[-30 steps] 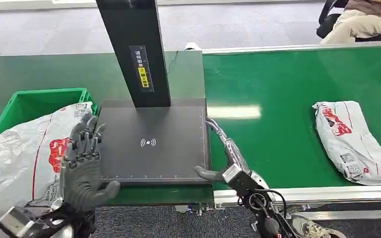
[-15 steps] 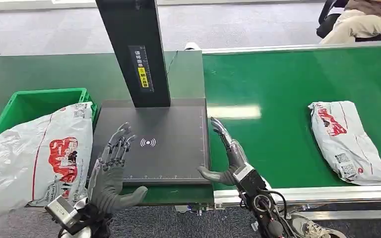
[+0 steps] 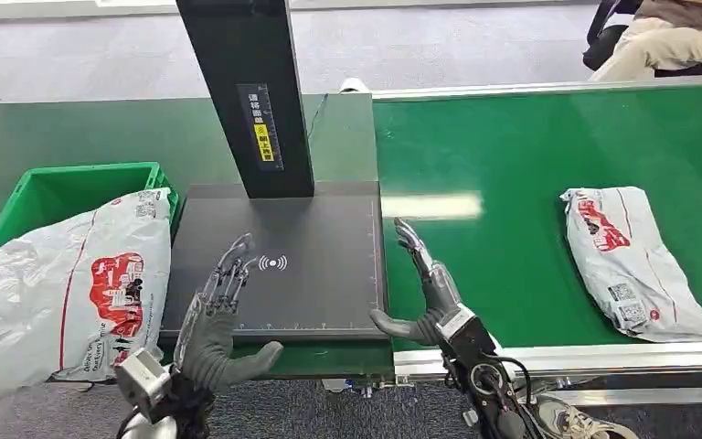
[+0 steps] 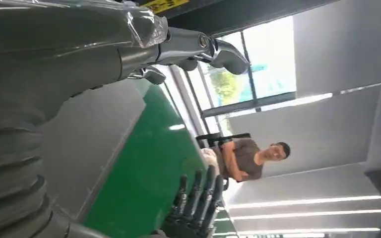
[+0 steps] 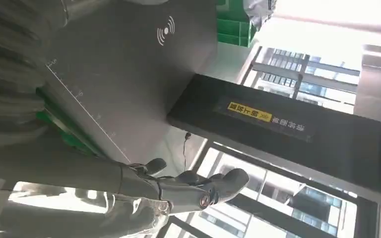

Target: Moved the parcel from conveyor to table for the left to box.

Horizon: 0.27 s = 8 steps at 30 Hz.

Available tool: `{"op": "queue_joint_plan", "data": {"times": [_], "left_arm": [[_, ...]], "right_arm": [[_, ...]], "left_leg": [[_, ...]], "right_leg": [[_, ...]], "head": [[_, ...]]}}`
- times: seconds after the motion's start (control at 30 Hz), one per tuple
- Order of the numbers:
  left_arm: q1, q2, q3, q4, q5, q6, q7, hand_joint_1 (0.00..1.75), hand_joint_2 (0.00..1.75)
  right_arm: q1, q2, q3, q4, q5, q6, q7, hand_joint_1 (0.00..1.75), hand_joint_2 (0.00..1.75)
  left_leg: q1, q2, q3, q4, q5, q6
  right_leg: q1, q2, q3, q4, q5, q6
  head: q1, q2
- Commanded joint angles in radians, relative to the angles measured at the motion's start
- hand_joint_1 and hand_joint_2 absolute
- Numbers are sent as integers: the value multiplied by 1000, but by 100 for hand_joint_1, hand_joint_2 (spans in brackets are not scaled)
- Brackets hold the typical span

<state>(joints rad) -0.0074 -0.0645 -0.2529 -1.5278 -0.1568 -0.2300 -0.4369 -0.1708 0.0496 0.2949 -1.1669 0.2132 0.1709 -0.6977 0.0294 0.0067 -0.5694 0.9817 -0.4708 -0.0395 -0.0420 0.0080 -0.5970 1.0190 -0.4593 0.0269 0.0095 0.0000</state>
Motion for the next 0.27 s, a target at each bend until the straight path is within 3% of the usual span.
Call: {"op": "queue_joint_plan", "data": {"times": [0.03, 0.27], "left_arm": [[-57, -15, 10, 194, -48, 27, 131, 0, 175], [-77, -19, 10, 267, -42, 24, 144, 0, 175]], "right_arm": [[-18, 2, -22, 26, -2, 6, 0, 0, 175], [-21, 13, -25, 29, -5, 1, 0, 0, 175]], "left_leg": [[0, -2, 3, -2, 0, 3], [0, -1, 2, -1, 0, 2]], "right_leg": [[1, -2, 4, -3, 0, -4], [0, -2, 2, -1, 0, -2]], "head": [[0, 0], [0, 0]]}}
